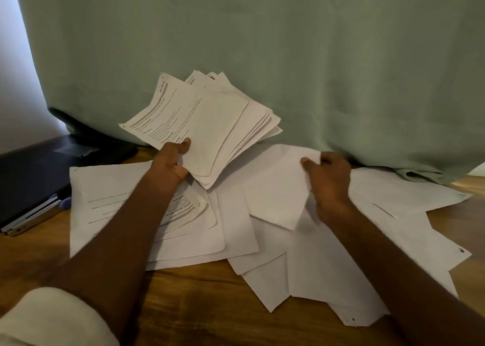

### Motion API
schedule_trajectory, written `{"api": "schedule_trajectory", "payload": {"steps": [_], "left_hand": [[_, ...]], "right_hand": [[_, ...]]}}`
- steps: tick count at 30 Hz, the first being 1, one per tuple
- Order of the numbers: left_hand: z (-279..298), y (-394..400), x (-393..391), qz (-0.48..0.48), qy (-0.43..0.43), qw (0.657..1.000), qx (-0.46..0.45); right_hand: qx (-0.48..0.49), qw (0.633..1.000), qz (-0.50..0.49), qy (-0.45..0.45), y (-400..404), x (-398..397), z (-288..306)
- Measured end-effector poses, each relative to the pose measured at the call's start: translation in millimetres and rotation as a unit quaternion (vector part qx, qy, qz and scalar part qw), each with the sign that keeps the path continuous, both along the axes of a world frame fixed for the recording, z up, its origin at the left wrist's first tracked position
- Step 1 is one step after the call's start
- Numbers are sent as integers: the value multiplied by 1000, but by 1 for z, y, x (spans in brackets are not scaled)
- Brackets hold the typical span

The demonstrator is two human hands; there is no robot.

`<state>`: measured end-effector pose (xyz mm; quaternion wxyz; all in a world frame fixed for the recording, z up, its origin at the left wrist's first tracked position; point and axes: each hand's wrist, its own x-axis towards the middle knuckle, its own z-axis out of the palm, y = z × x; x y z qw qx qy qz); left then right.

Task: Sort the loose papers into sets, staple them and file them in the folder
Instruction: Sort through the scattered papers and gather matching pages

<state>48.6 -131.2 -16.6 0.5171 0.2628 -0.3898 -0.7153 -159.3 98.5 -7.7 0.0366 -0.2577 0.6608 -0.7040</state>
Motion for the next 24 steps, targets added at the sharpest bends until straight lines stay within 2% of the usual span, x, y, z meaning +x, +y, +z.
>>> {"api": "schedule_trajectory", "payload": {"steps": [2, 4, 5, 7, 9, 10, 12, 13, 15, 17, 19, 21, 24], "left_hand": [[-1, -2, 0, -3, -6, 1000, -8], [-3, -4, 0, -4, 4, 1000, -10], [-3, -4, 1, -2, 7, 1000, -9], [-2, -5, 1, 3, 8, 1000, -13], [1, -5, 3, 16, 21, 1000, -14], [2, -6, 5, 24, 32, 999, -13], [4, -8, 9, 36, 50, 998, -8], [4, -8, 11, 44, 48, 998, -9], [4, -9, 15, 53, 49, 997, -3], [3, -8, 16, 52, 63, 997, 12], [2, -10, 17, 57, 67, 996, 19], [0, -14, 17, 67, 61, 996, 19], [-5, -21, 16, 74, 44, 996, 11]], "right_hand": [[-134, 990, -36, -2, 13, -11, 15], [-222, 971, -69, 57, 28, -16, 31], [-253, 958, -79, 106, 35, -16, 37], [-265, 924, -99, 258, 45, -13, 47], [-211, 878, -70, 425, 49, -1, 48], [-159, 867, -30, 471, 47, 8, 45], [6, 853, 35, 521, 37, 31, 31], [98, 830, 51, 546, 31, 43, 20], [230, 754, 97, 607, 21, 58, -3], [284, 705, 184, 623, 14, 63, -19], [302, 706, 250, 590, 10, 64, -24], [308, 726, 287, 544, 10, 62, -25], [284, 790, 331, 430, 14, 56, -21]]}}
